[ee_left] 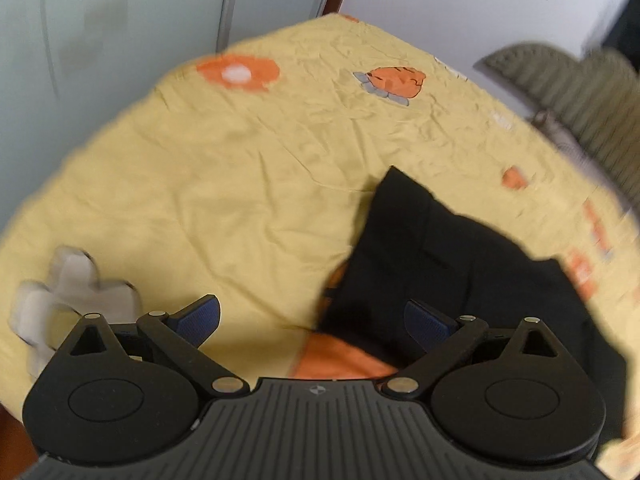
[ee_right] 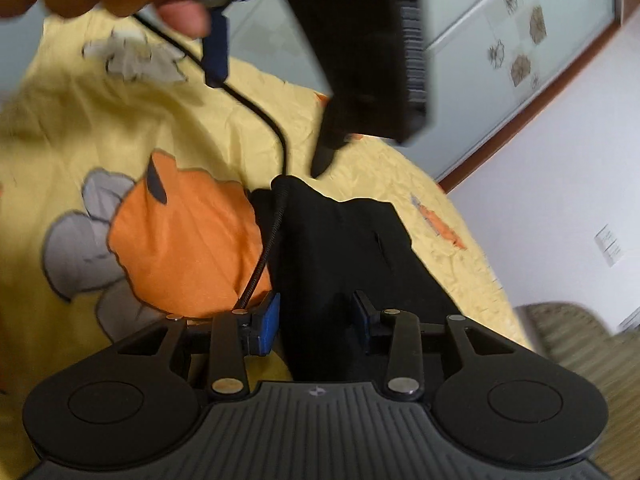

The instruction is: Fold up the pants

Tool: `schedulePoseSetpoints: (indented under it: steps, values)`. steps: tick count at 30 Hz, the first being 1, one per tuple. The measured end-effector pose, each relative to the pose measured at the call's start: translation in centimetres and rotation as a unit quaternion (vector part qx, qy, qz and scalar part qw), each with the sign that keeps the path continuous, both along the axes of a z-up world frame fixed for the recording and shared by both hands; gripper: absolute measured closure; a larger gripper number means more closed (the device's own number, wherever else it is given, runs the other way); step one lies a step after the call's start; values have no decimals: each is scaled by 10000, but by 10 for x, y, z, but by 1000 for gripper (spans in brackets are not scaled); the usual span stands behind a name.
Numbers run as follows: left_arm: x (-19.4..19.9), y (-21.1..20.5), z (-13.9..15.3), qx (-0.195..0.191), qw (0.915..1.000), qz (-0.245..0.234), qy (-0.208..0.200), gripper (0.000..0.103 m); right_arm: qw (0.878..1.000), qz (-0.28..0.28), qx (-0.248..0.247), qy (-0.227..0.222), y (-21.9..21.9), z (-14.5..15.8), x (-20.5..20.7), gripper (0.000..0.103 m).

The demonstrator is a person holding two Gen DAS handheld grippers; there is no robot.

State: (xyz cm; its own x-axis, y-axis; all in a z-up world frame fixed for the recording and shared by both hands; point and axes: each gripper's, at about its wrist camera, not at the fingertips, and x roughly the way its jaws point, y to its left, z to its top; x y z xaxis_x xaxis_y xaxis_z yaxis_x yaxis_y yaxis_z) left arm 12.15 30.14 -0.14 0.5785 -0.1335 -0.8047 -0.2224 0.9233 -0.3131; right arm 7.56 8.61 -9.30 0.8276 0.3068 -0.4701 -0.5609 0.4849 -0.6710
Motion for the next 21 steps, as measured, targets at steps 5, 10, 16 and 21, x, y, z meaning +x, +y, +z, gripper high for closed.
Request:
schedulePoseSetpoints:
  steps: [5,10,16,21]
  values:
    - [12,17,-23,-1045,9938,272,252,3,9979,268,-318,-488,17,-8,-3,66]
    - [25,14,-29,-1305,9911,116,245,2,9988,249,-69,-425,21,-2,14,75]
    - [46,10,-35,-2016,9794,131,61,2,9925,-34,1214,122,-8,38,28,91]
    - [71,3,-43,-2722,9618,279,-55,5,9668,-227,2403,843,-45,69,48,92]
